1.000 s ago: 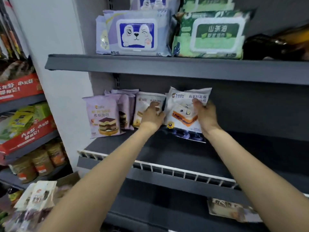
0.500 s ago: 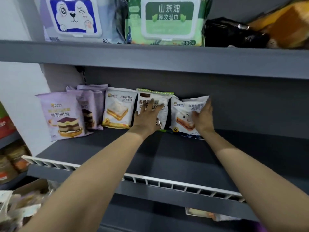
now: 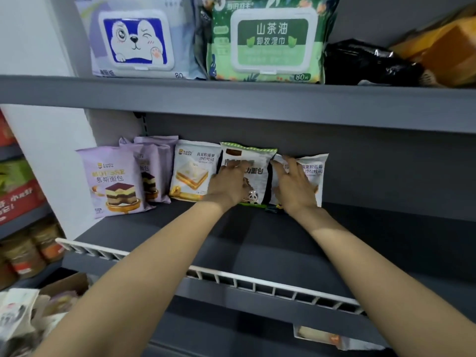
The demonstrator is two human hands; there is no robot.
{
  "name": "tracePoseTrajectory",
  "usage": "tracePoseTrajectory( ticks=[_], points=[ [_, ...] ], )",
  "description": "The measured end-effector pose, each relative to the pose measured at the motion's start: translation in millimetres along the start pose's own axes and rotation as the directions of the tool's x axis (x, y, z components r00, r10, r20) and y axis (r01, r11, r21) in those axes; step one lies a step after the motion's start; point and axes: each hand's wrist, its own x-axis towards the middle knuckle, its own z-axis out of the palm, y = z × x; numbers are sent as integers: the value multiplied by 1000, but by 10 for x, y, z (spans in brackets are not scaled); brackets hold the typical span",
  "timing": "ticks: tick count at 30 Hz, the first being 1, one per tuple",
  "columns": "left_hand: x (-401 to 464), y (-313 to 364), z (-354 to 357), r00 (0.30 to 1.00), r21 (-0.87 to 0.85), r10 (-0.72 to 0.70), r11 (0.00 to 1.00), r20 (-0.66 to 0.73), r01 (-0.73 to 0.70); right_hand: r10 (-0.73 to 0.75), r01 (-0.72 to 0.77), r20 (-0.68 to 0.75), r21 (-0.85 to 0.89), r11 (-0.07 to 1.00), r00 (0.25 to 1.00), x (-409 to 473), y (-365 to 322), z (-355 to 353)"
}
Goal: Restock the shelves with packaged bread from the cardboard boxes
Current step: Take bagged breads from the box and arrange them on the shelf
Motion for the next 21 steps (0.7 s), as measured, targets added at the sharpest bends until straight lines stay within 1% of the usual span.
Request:
tracePoseTrajectory(
  ticks=[3, 5, 8, 11, 13, 15, 17, 19, 21],
  points=[
    [-196, -152, -229, 994, 40, -51, 998, -95, 55, -114, 115, -11, 159, 981, 993, -54, -415, -123],
    [-375, -354, -392, 983, 48, -124, 990, -133, 131, -156, 144, 29, 251, 957, 987, -86, -799, -173],
    [-794, -769, -650, 950, 7, -227, 972, -213, 234, -231, 186, 99, 337, 923, 968, -174, -1442, -135],
    [-1354, -1242, -922, 905, -5, -321, 943, -280, 333, -368, 292, 95, 442, 848, 925, -396, -2111, 13],
    [-1762, -1574, -1085, 862, -18, -395, 911, -317, 411, -435, 341, 92, 486, 805, 896, -595, -2573, 139],
    [-2222, -1926, -1225, 803, -19, -481, 861, -351, 508, -506, 369, 139, 528, 765, 851, -828, -3065, 309],
    [-2736, -2276, -1309, 737, -16, -579, 790, -348, 613, -578, 380, 210, 572, 727, 789, -1115, -3555, 529],
    [-3292, -2614, -1341, 681, -5, -656, 722, -324, 692, -643, 387, 263, 617, 686, 719, -1468, -4037, 782],
    [-3862, -2944, -1337, 610, -9, -729, 644, -309, 765, -703, 393, 302, 659, 642, 644, -1873, -4496, 1059]
  ],
)
